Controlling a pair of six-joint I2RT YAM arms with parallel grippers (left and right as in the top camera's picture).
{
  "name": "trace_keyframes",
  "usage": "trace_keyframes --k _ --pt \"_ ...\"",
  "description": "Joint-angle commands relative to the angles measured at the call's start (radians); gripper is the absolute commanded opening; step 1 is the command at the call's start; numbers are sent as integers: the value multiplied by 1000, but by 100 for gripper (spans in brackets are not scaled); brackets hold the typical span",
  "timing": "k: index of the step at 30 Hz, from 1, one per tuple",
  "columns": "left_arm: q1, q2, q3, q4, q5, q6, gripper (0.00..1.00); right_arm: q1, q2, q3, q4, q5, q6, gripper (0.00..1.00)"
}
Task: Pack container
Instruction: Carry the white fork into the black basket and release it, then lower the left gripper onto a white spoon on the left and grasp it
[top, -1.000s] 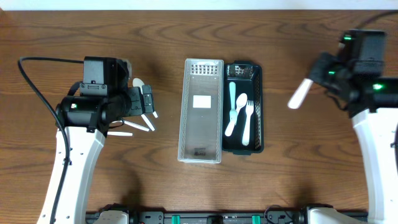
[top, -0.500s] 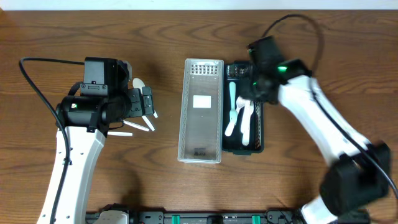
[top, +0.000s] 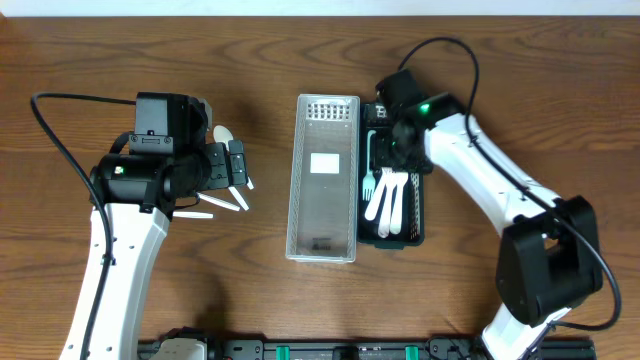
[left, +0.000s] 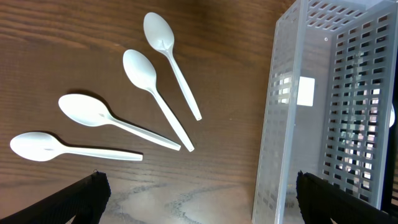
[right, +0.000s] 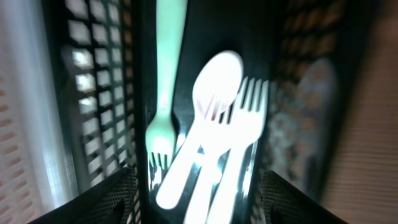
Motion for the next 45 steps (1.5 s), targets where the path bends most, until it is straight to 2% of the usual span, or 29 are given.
trace_keyframes --k 1,6,12,18,20,25,28,32,37,45 --pt "4 -3 16 2 -8 10 98 -60 -103 149 -42 12 -82 66" --pt "6 16 16 51 -83 -13 98 -166 -187 305 -120 23 -107 67" --pt "48 150 16 133 -110 -177 98 -311 -274 326 -178 23 -107 65" --pt "116 328 16 153 -122 -333 98 -413 -264 320 -301 23 -150 65" --pt "158 356 16 133 -143 -435 98 -431 -257 313 -319 24 -159 65" --pt "277 359 2 82 -164 -594 98 -451 -242 299 -330 27 -167 65" --pt "329 360 -36 71 -122 -653 98 -451 -235 298 -325 27 -171 65" --pt "340 361 -120 89 -101 -702 98 -451 -226 298 -306 27 -174 65" --pt "362 361 -268 164 -100 -859 98 -451 -222 298 -303 27 -174 64" --pt "412 361 -339 222 -106 -863 98 -451 -222 298 -315 27 -174 64"
